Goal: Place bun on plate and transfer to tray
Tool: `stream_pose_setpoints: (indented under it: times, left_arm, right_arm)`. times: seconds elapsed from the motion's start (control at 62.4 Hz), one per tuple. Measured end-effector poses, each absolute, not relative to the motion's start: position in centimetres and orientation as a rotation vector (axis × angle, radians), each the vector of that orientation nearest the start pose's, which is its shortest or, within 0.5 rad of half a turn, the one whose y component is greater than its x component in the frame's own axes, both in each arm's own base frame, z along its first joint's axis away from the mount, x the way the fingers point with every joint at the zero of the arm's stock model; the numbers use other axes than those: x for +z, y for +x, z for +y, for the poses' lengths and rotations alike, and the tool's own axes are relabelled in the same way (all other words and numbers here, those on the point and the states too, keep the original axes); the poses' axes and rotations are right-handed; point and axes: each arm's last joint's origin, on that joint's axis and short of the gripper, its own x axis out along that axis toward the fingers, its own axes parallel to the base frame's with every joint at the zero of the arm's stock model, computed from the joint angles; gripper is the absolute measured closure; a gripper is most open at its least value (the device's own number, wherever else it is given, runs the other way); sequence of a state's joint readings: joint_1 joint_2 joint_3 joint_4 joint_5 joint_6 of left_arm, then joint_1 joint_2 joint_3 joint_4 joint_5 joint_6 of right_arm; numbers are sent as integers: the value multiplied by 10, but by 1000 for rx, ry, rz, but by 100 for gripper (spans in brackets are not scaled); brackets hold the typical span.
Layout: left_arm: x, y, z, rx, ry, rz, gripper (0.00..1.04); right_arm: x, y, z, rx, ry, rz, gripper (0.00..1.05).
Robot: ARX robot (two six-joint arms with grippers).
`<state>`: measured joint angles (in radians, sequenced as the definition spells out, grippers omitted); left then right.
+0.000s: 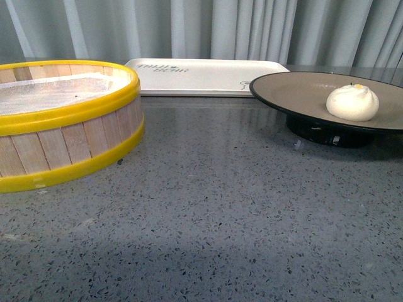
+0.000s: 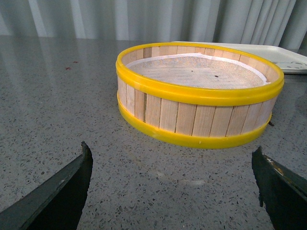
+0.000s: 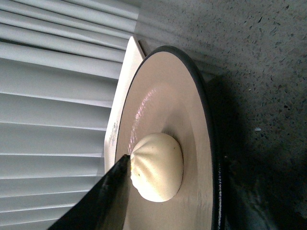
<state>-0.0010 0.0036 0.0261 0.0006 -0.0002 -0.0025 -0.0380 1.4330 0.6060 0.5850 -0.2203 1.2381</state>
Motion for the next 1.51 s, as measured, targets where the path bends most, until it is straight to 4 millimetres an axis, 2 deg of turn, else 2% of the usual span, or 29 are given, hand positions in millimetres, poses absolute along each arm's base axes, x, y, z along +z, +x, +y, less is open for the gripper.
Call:
stream_pose_setpoints:
  times: [0.304,0.721,0.865,1.009,1.185,1.394,1.506]
  left_arm:
    - [172,96,0,-1,-2,-23,7]
    - [172,96,0,-1,-2,-23,7]
    - [172,96,0,-1,-2,-23,7]
    - [172,96,0,-1,-3,-23,7]
    - [172,96,0,-1,-2,-23,7]
    - [172,96,0,-1,-3,-23,7]
    - [172,96,0,-1,-2,-23,7]
  right_arm:
    - [203,287,-4,18,1253,327,102]
    - [207,286,-2,42,1249,328,102]
    - [217,294,-2,76,1251,302,102]
    - [241,317,-3,128,1264,245,102]
    - [257,350,0,157,1285,227,102]
    - [255,430,5,153,1339,284,102]
    - [250,464,6,143,1345,311,102]
